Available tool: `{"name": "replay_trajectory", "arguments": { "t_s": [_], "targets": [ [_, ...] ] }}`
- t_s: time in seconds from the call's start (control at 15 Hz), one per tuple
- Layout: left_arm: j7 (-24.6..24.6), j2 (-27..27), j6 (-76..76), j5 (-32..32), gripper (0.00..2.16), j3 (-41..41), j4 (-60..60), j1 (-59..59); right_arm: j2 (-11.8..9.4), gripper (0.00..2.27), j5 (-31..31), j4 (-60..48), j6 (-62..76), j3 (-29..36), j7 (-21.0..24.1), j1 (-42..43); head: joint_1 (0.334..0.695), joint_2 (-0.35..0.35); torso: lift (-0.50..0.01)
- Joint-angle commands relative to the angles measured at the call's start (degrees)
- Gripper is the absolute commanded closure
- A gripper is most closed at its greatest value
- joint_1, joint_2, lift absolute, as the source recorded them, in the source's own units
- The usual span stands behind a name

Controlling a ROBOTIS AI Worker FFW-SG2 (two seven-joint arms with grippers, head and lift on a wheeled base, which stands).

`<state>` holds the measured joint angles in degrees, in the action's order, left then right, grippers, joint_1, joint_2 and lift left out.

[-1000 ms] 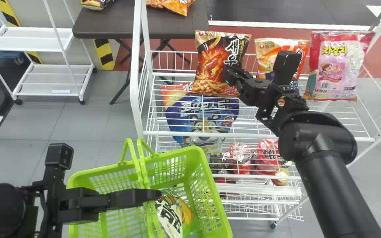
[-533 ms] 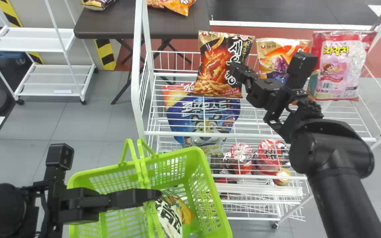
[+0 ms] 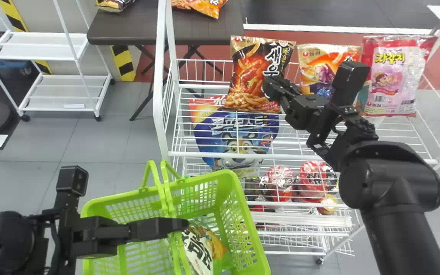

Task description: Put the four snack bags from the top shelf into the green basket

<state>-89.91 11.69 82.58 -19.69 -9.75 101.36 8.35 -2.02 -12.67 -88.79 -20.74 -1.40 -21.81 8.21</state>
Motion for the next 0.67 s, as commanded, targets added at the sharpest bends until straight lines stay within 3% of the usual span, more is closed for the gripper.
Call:
{"name": "replay_trajectory", "arguments": {
  "t_s": [0.0, 0.6],
  "targets": [
    [-0.7, 0.0, 0.0, 0.0, 2.15, 0.0, 0.0, 0.0, 0.3, 0.01, 0.5, 3.1, 0.0, -0.5, 0.2, 2.1, 0.695, -0.017, 0.000],
    [-0.7, 0.1, -0.2, -0.1, 2.15, -0.2, -0.6, 0.0, 1.6, 0.05, 2.9, 20.4, 7.9, -6.0, 5.5, 12.6, 0.695, 0.016, 0.000]
  ]
}}
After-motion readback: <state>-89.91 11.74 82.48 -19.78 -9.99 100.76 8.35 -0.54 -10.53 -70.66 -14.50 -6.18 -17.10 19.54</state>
